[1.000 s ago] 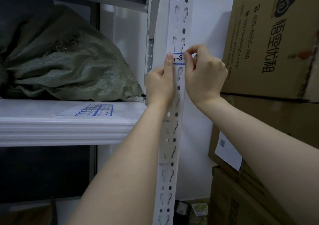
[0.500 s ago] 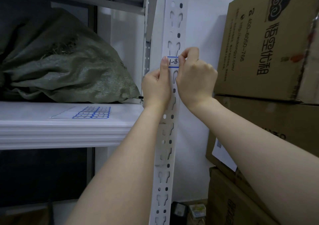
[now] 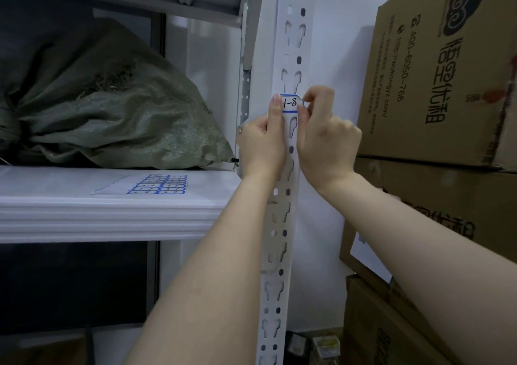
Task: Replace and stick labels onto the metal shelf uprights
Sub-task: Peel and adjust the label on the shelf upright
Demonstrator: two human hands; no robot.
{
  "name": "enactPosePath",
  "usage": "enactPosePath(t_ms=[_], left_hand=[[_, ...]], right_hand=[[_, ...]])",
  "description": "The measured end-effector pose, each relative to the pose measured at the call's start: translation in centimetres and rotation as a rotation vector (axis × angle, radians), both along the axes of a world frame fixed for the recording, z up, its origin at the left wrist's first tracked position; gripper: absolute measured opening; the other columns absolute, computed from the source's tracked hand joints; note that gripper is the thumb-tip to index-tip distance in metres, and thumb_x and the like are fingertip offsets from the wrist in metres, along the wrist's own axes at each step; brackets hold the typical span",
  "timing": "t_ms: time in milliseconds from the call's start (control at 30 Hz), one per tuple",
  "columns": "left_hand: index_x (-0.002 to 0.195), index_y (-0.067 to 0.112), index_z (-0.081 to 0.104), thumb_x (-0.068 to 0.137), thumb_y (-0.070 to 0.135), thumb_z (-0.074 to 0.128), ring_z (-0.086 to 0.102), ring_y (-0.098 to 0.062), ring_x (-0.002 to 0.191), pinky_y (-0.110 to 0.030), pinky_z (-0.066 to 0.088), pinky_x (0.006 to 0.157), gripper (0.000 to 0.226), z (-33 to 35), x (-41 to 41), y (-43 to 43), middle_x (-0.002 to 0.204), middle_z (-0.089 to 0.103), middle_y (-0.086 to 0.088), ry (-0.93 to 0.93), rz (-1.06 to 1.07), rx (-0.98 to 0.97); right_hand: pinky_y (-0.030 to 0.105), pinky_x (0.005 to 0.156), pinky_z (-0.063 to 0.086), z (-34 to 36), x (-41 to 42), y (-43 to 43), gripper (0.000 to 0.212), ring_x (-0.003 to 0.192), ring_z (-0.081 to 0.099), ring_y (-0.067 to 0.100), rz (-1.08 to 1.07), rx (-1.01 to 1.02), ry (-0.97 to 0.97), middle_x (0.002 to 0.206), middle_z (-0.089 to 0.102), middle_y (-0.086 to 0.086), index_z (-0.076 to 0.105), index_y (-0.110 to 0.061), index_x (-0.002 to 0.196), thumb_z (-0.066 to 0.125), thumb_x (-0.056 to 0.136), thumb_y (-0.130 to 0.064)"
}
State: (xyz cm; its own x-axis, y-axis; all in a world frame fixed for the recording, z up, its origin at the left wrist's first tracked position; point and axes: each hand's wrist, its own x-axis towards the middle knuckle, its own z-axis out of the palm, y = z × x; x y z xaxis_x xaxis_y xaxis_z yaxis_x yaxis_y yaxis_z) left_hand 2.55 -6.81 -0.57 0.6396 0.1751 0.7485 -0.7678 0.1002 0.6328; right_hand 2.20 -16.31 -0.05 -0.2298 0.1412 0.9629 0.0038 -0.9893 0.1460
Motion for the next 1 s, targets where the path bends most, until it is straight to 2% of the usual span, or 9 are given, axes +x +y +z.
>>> enactPosePath(t_ms=[133, 267, 333, 467, 600, 767, 900, 1000], left_hand=[[0.049, 0.021, 0.019, 0.098, 0.047, 0.046, 0.023, -0.008, 0.038, -0.018, 0.019, 0.038, 0.062, 0.0, -0.1, 0.0, 0.035, 0.020, 0.011, -0.011, -0.007, -0.011], [0.050, 0.020, 0.019, 0.099, 0.045, 0.046, 0.023, -0.007, 0.037, -0.016, 0.019, 0.038, 0.061, 0.0, -0.2, -0.1, 0.035, 0.019, 0.012, -0.025, -0.024, -0.014], [0.049, 0.020, 0.019, 0.099, 0.045, 0.045, 0.023, -0.007, 0.037, -0.016, 0.018, 0.037, 0.062, 0.0, -0.1, -0.1, 0.035, 0.019, 0.012, -0.031, -0.026, -0.014], [0.050, 0.020, 0.018, 0.098, 0.046, 0.047, 0.020, -0.007, 0.039, -0.018, 0.017, 0.038, 0.062, 0.0, 0.2, -0.2, 0.036, 0.018, 0.012, -0.029, -0.034, -0.017], [0.051, 0.021, 0.018, 0.097, 0.047, 0.049, 0.020, -0.008, 0.042, -0.020, 0.017, 0.042, 0.062, 0.1, 0.5, -0.3, 0.038, 0.017, 0.012, -0.026, -0.023, -0.026], [0.051, 0.022, 0.018, 0.095, 0.050, 0.051, 0.021, -0.010, 0.046, -0.026, 0.017, 0.047, 0.062, 0.3, 0.8, -0.2, 0.041, 0.019, 0.012, -0.001, -0.016, -0.005], [0.057, 0.015, 0.029, 0.091, 0.054, 0.056, 0.030, -0.017, 0.057, -0.031, 0.022, 0.054, 0.059, 0.5, 1.1, 0.2, 0.058, 0.030, -0.007, 0.018, 0.040, 0.049], [0.060, 0.012, 0.039, 0.089, 0.058, 0.056, 0.035, -0.019, 0.058, -0.031, 0.027, 0.057, 0.056, 1.0, 0.9, 0.7, 0.062, 0.037, -0.008, 0.039, 0.059, 0.119]], right_hand=[[0.023, 0.042, 0.030, -0.1, -0.1, 0.0, 0.013, 0.035, 0.046, 0.026, 0.065, 0.017, 0.027, 0.052, 0.057, 0.000, 0.033, -0.018, 0.102, 0.037, 0.097, -0.029], [0.023, 0.045, 0.029, -0.1, -0.2, 0.2, 0.028, 0.038, 0.050, 0.026, 0.093, 0.083, 0.032, 0.054, 0.059, 0.001, 0.053, -0.008, 0.103, 0.038, 0.097, -0.031], [0.025, 0.046, 0.030, 0.1, -0.3, 0.5, 0.031, 0.042, 0.053, 0.027, 0.125, 0.105, 0.058, 0.058, 0.060, 0.002, 0.055, -0.006, 0.103, 0.038, 0.097, -0.032], [0.025, 0.048, 0.027, 0.5, -0.4, 1.0, 0.026, 0.043, 0.054, 0.031, 0.137, 0.155, 0.035, 0.056, 0.059, 0.003, 0.057, -0.007, 0.097, 0.044, 0.096, -0.029], [0.024, 0.045, 0.025, 1.2, -0.4, 1.1, 0.019, 0.039, 0.052, 0.029, 0.104, 0.168, 0.006, 0.049, 0.048, -0.001, 0.059, -0.008, 0.088, 0.051, 0.093, -0.025], [0.024, 0.042, 0.025, 1.5, -0.3, 1.2, 0.017, 0.035, 0.052, 0.031, 0.052, 0.164, 0.018, 0.044, 0.052, 0.003, 0.059, -0.007, 0.083, 0.056, 0.089, -0.023], [0.019, 0.043, 0.017, 1.6, -0.3, 1.4, 0.015, 0.030, 0.048, 0.029, 0.020, 0.175, 0.044, 0.038, 0.049, 0.003, 0.059, -0.007, 0.078, 0.062, 0.085, -0.020], [0.015, 0.044, 0.007, 1.7, -0.1, 1.2, 0.015, 0.028, 0.047, 0.028, 0.006, 0.168, 0.032, 0.036, 0.047, 0.002, 0.059, -0.007, 0.078, 0.062, 0.085, -0.020]])
